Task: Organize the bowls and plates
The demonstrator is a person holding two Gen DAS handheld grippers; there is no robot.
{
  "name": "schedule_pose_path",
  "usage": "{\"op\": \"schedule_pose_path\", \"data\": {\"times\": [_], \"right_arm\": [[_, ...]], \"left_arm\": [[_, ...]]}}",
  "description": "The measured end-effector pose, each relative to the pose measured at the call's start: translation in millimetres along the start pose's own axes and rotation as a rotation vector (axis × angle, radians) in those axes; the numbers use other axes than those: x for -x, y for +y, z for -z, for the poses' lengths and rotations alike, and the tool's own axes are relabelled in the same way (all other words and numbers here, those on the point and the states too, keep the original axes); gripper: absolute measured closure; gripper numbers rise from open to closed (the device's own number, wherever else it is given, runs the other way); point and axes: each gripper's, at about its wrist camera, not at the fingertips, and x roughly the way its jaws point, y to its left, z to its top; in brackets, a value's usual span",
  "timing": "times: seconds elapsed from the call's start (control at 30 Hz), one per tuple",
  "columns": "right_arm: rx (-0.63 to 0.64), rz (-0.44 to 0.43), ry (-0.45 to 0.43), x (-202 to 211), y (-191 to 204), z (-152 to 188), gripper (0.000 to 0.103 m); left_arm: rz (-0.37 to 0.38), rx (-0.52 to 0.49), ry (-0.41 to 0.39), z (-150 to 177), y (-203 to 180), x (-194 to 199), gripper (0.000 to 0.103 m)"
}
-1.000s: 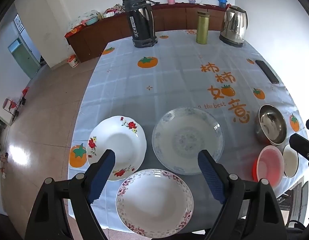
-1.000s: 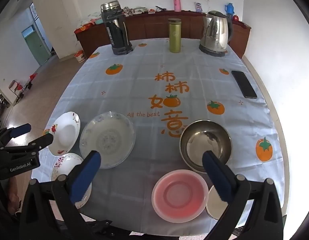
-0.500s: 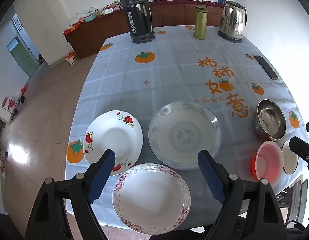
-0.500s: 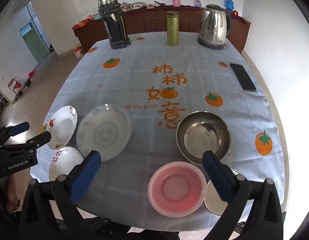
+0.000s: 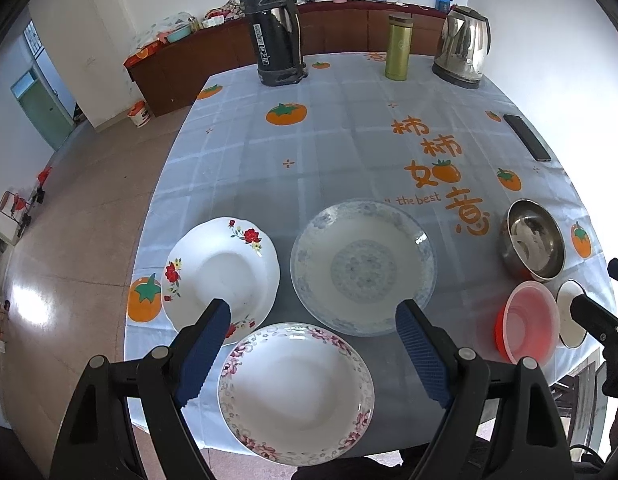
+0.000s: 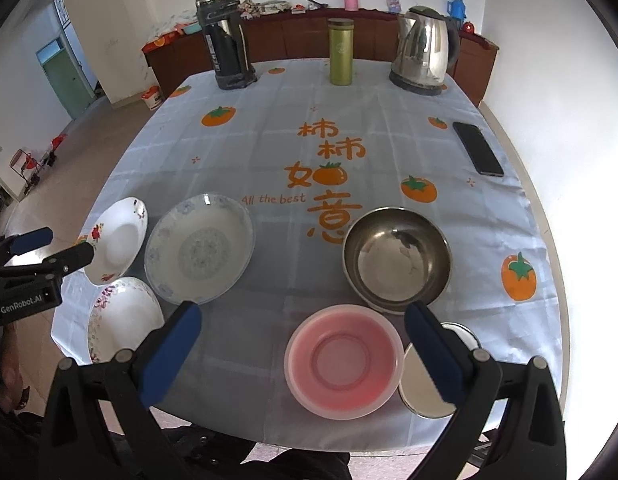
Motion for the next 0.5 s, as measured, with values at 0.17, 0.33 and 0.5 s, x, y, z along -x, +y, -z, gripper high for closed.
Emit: {"op": "schedule_pose_path", "data": {"times": [0.17, 0.33, 0.5], "right_arm": [[0.003, -0.005, -0.014, 2.4, 1.7, 0.6, 0.001], [-0.010, -0.010, -0.009, 0.8, 0.6, 1.3, 0.001], [-0.022, -0.009, 0.004, -2.6, -0.9, 1.5, 0.001]], "left_arm": [[-0.002, 0.012, -0.006, -1.0, 3.7, 2.1, 0.016], [-0.003, 0.021, -0.011, -0.2, 6.5, 2.5, 0.016], [0.004, 0.021, -0.010, 0.3, 6.1, 2.2, 0.016]]}}
